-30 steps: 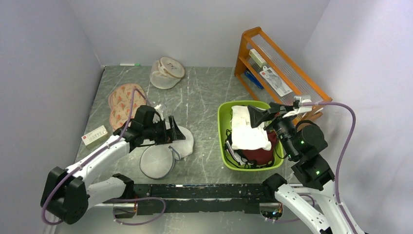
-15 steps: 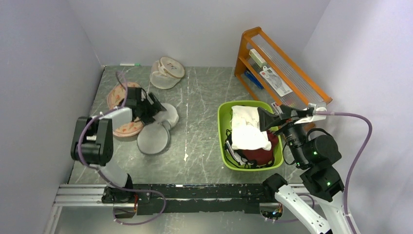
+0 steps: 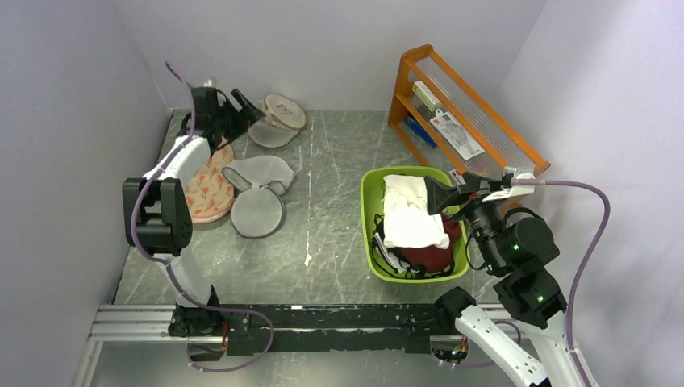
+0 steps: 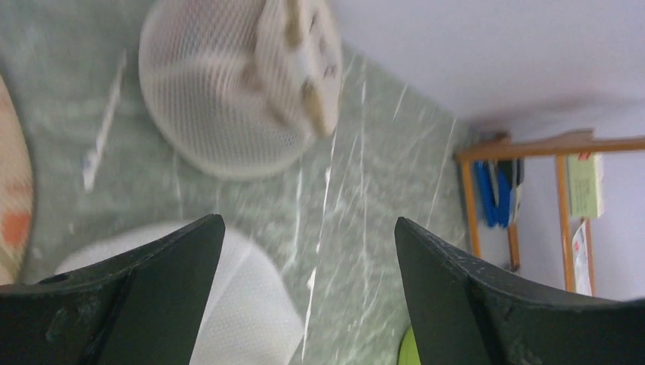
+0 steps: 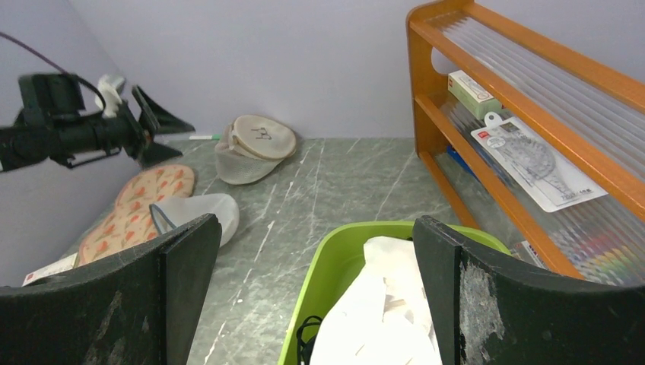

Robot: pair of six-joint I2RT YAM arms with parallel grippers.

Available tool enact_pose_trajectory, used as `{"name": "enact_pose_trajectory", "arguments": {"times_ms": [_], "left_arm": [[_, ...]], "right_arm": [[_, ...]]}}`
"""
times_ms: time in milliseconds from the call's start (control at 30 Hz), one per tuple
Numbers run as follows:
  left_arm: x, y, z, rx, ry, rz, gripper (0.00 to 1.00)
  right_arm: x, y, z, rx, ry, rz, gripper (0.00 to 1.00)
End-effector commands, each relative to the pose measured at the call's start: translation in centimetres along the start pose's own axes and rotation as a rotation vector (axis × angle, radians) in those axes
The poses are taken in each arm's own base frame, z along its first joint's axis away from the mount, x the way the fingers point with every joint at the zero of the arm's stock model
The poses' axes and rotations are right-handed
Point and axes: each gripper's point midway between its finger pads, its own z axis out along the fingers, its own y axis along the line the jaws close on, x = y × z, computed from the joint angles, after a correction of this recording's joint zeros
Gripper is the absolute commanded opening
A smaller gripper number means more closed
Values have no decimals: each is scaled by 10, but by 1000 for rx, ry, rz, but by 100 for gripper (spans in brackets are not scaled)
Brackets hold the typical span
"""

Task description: Unzip the laundry bag and remove the bra

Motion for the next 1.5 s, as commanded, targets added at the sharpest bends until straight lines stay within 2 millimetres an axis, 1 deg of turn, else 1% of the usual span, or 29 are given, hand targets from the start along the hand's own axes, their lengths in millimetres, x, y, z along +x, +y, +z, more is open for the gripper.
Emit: {"name": "enact_pose_trajectory", "arguments": {"times_ms": [0,67,133,167,233,300,367,467,567,600,667,767,867,933,967,1033,1133,1267,1333,1367,1467], "left_arm": [[-50,-21,15,-42,-100,114,95],[-57,-29,35,-39,-79,148,95],[-62,-33,59,-62,-63,188,95],[-73,-45,67,-61,-86,221,95],[-76,-45,91,-96,-89,274,95],[-74,-40,110,-144,-89,315,95],[-68,-32,125,-189,-96,360,95],[-56,-20,135,-228,-102,405,95],[-38,-16,142,-198,-61,409,95],[-31,-15,144,-185,-36,402,90],[-20,-20,144,-154,11,377,70],[-9,-39,134,-68,44,318,54],[2,-69,115,65,78,231,34],[12,-84,102,137,120,175,20],[17,-93,95,169,145,149,18],[32,-108,80,226,201,99,15],[59,-136,52,339,287,64,11],[95,-161,13,426,363,56,10],[115,-176,-8,483,398,48,9],[127,-183,-15,513,416,51,8],[162,-193,-34,553,477,58,7]], "right_arm": [[1,0,8,2,-11,-21,100],[3,1,11,3,-3,-24,100],[4,0,12,6,3,-27,100],[4,1,13,6,3,-27,100],[4,0,13,8,5,-30,100],[2,1,12,7,6,-29,100],[1,0,11,8,7,-28,100],[-1,0,8,11,9,-25,100],[-2,-1,5,10,5,-20,100],[-2,0,5,9,5,-16,100],[-2,1,4,2,6,-4,100],[-1,5,5,-16,14,11,100],[4,9,6,-30,31,25,100],[9,12,8,-43,51,32,100],[12,14,9,-53,61,35,100],[19,19,12,-77,87,40,100],[31,30,18,-125,135,47,100],[53,53,31,-230,235,57,100],[70,64,41,-265,316,80,100],[77,68,46,-273,349,91,100],[107,81,61,-305,460,132,100]]}}
